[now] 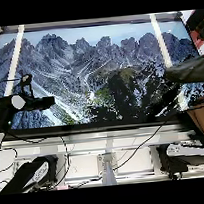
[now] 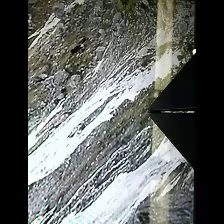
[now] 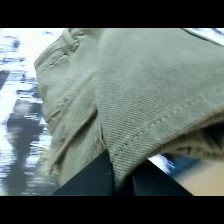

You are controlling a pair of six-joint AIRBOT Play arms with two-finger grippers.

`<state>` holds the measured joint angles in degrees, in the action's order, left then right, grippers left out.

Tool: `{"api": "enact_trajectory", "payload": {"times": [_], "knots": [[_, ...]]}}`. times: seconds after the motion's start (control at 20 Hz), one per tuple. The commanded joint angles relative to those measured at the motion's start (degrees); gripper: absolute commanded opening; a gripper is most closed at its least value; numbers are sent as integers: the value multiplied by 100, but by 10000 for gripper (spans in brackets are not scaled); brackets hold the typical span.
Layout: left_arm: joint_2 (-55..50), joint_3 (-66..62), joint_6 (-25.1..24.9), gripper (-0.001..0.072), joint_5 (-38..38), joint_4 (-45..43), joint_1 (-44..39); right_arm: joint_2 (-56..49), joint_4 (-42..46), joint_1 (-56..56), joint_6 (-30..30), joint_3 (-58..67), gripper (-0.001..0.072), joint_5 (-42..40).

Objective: Fold the clothes and pants, and hang the long-sleeved shirts on hangers.

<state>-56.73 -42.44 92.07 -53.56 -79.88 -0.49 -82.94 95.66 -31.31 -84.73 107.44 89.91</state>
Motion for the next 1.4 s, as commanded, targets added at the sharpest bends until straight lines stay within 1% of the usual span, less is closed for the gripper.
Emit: {"api": "enact_trajectory", "payload": {"times": [0.0,0.15,0.3,0.6,0.7,0.8,0.9,0.95,1.0,1.05,1.1,1.15,1.25,1.3,1.35], "knots": [[4,0,2,40,0,-243,4,-7,756,-798,-17,146,33,780],[4,0,2,40,2,-398,4,-17,1012,-1460,37,142,33,975],[4,0,2,40,4,-415,4,2,953,-2393,33,142,32,1222],[4,0,2,40,57,-413,4,17,-289,-4784,33,140,32,1458],[4,0,2,40,146,-411,4,107,-555,-5541,31,70,32,1451],[4,0,2,40,267,-411,2,173,-920,-6153,31,17,33,1453],[4,0,2,40,413,-411,2,175,-1502,-6599,31,17,36,1447],[4,0,4,40,476,-409,2,184,-1696,-6743,28,17,123,1445],[4,0,4,40,498,-409,0,210,-1766,-6863,13,17,324,1399],[4,0,2,40,496,-409,2,254,-1788,-6937,-52,17,475,1266],[4,0,4,40,496,-409,2,295,-1849,-6990,-79,17,591,1123],[4,0,2,40,496,-409,0,332,-1961,-7012,-76,20,655,990],[4,0,4,40,496,-411,2,363,-2277,-7007,-79,20,664,756],[4,0,2,40,496,-411,2,363,-2817,-7007,-79,17,641,608],[4,0,4,40,496,-411,2,363,-3541,-7005,-76,17,516,431]]}}
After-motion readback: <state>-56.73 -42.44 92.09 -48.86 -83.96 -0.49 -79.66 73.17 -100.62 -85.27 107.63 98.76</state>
